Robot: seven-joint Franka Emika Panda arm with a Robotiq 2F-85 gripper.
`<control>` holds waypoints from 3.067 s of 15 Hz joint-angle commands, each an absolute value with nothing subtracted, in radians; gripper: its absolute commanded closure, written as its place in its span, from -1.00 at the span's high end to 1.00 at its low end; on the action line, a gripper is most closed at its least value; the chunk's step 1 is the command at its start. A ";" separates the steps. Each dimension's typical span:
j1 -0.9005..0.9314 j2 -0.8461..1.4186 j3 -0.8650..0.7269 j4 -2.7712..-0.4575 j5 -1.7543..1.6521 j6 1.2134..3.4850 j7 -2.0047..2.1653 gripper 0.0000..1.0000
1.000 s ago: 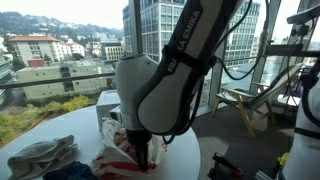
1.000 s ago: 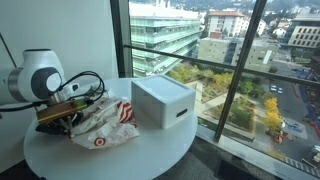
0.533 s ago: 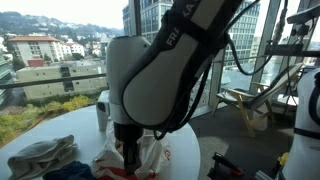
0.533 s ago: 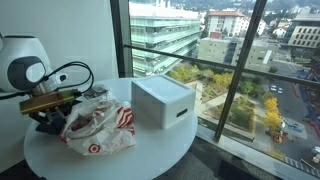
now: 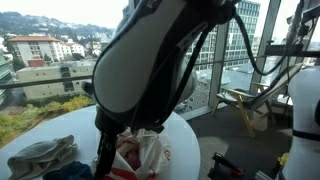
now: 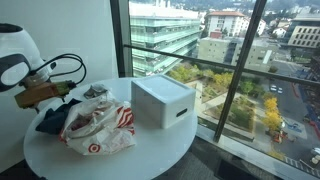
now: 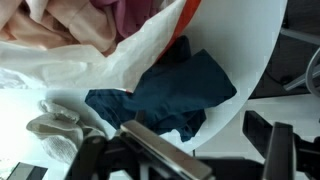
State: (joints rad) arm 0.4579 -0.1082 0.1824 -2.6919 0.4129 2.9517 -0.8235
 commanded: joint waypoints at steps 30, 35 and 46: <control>0.326 0.489 0.251 -2.233 -0.134 3.046 -0.676 -0.96; 0.230 0.281 0.344 -2.362 -0.151 3.146 -0.549 -0.93; 0.081 -0.335 0.277 -2.647 -0.331 3.190 -0.202 -0.93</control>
